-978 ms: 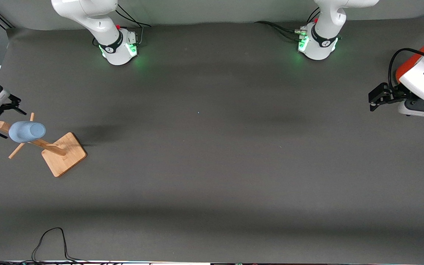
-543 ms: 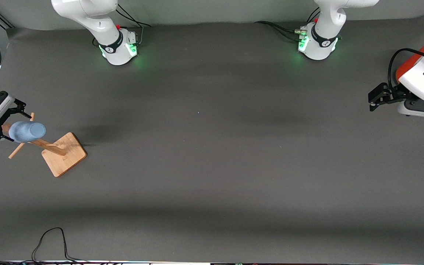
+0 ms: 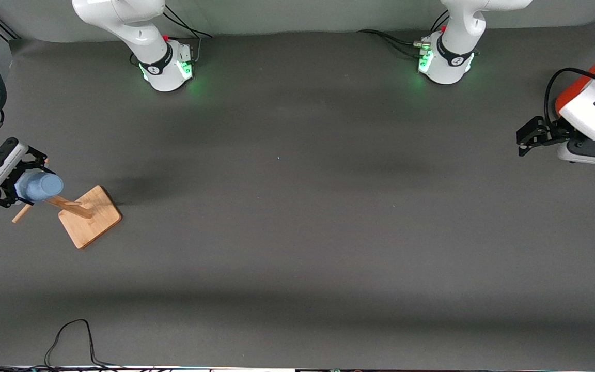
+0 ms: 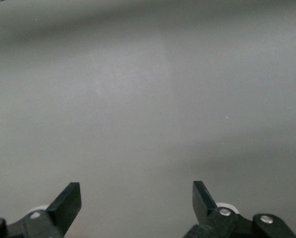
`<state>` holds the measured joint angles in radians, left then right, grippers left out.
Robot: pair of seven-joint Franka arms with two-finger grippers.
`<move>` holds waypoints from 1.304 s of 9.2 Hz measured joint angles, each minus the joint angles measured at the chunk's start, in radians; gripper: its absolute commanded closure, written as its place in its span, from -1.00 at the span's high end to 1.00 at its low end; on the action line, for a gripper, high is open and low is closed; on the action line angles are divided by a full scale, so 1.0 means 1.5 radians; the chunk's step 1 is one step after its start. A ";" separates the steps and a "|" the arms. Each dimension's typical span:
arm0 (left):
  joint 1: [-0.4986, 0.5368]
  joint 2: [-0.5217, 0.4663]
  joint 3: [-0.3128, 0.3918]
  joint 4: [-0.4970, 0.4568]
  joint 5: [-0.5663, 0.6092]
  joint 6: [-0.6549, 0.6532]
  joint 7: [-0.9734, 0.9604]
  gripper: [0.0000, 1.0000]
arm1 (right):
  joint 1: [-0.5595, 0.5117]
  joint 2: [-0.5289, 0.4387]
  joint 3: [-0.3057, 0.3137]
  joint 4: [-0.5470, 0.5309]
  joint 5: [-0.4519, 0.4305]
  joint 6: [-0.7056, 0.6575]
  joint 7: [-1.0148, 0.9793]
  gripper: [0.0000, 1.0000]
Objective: Rotate and upright cup with both arms
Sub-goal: 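Close the right gripper around the body of the blue cup, then pull the cup off the peg and carry it toward the table middle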
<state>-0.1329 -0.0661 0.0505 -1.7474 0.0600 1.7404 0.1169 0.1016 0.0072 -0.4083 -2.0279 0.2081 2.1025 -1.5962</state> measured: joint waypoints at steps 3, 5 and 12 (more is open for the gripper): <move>0.000 0.000 0.000 0.000 0.000 0.000 0.000 1.00 | 0.000 -0.001 -0.011 0.009 0.005 -0.019 0.000 0.03; 0.000 0.000 0.000 0.000 0.000 0.000 0.000 1.00 | 0.000 -0.002 -0.011 0.032 0.006 -0.070 0.009 0.03; -0.001 0.002 -0.001 0.000 0.000 0.000 0.000 1.00 | 0.007 -0.004 0.065 0.150 0.008 -0.212 0.220 0.02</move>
<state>-0.1346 -0.0637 0.0483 -1.7480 0.0595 1.7404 0.1169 0.1116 0.0014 -0.3102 -1.8031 0.2206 1.7851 -1.2670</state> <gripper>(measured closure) 0.000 0.176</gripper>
